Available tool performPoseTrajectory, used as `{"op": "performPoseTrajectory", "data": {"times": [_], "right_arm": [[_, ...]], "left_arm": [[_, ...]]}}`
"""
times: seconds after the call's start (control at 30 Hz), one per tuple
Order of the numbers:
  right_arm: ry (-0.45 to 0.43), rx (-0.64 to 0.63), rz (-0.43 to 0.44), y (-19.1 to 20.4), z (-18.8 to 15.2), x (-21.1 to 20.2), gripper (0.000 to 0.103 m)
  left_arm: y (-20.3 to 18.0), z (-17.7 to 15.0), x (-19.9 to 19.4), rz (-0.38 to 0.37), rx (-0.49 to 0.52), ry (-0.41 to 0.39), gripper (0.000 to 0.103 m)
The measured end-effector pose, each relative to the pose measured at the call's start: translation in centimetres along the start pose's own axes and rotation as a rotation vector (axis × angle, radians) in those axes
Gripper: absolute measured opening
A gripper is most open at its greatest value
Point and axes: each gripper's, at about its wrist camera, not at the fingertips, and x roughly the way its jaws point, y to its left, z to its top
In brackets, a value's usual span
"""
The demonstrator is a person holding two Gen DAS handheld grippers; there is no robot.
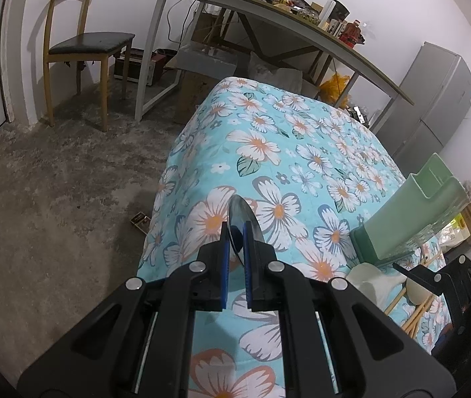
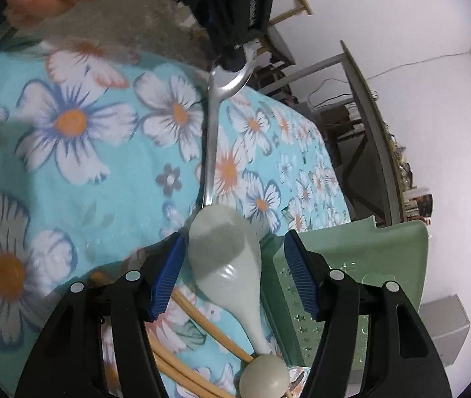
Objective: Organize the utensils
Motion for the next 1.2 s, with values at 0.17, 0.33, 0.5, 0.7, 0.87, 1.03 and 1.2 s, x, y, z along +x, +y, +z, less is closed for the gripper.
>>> {"op": "performPoseTrajectory", "data": {"times": [0.17,0.33,0.5,0.7,0.87,1.03,1.2], "right_arm": [[-0.012,0.016,-0.074,1.3,0.4,-1.2,0.032],[0.013,0.063,-0.130,1.3,0.2,-1.2,0.011],[0.026,0.087,-0.159,0.4,0.2,-0.6,0.011],[0.037,0.073,-0.186,0.5,0.2,0.4,0.010],[-0.035,0.151,-0.232,-1.3,0.1,-2.6,0.006],[-0.103,0.287,-0.245,-4.7,-0.9,-6.1,0.003],[-0.126,0.515,-0.196,-9.2,-3.8,-8.9,0.003]], "left_arm": [[-0.1,0.0,0.0,0.000,0.001,-0.001,0.007],[-0.2,0.0,0.0,0.001,0.002,-0.002,0.007],[-0.2,0.2,-0.1,0.007,0.008,-0.007,0.007],[-0.8,0.4,-0.6,0.014,0.017,-0.016,0.006],[-1.6,0.8,-1.9,0.017,0.029,-0.043,0.005],[-3.4,1.4,-4.5,0.003,0.059,-0.109,0.003],[-5.8,2.2,-7.7,-0.004,0.112,-0.190,0.002]]}}
